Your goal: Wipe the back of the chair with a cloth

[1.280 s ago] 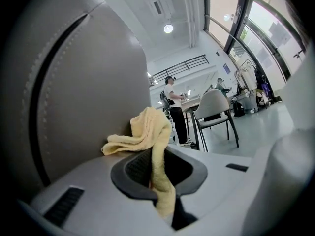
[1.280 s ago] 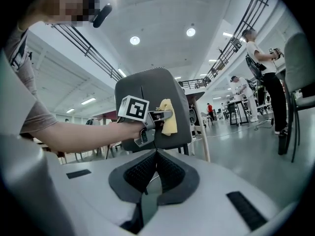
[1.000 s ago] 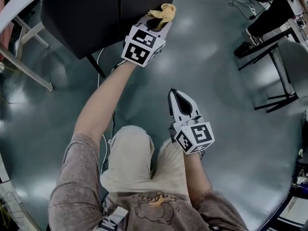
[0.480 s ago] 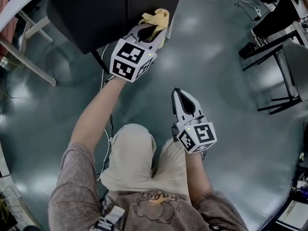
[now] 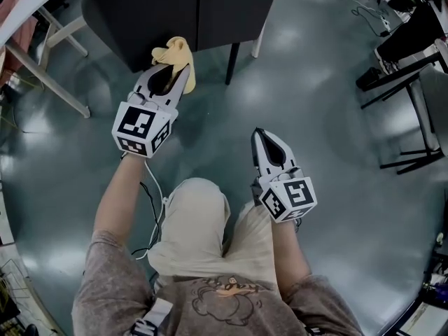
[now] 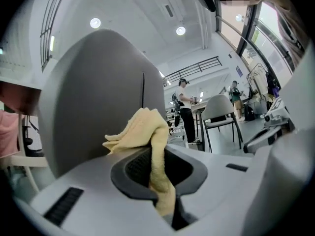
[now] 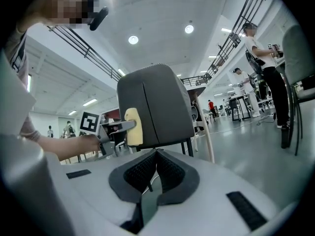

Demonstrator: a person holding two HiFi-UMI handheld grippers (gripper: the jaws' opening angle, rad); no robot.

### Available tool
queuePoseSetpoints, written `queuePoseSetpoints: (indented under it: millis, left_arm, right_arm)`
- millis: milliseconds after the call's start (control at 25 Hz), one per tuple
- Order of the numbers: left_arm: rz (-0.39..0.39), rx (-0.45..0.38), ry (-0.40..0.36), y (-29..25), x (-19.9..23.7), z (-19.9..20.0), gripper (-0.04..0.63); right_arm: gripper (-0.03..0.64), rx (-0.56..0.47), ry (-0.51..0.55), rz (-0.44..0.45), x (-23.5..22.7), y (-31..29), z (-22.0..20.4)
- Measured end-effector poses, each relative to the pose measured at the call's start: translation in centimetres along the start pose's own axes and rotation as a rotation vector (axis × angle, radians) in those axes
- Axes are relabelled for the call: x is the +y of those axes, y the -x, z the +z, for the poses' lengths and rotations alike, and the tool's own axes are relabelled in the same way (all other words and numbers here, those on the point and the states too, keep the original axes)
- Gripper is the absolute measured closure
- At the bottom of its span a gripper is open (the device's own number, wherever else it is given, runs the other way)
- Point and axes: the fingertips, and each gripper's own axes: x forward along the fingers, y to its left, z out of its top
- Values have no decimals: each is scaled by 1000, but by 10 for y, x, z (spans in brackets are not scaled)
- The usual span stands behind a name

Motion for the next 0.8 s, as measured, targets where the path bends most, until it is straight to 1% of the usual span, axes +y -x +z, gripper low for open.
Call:
queuePoseSetpoints:
  millis: [80,200,480,560,800]
  left_arm:
    - [51,13,-8,20,17,-4,545]
    - [124,29,1,49,41,-11,545]
    - [258,80,-5,106,89,-33,545]
    - [279,92,-10,113,97,-37,545]
    - [302,109,-41,111,109,-44,545]
  right_arm:
    - [592,1,-3,10,1,-1,1]
    - [592,5,-10,22,2,-3,0]
    - [592,16,-10,44,4,-14,-6]
    - [592,22,-11,49,4,-17,-9]
    - [592,29,-8,60,7,-25,-10]
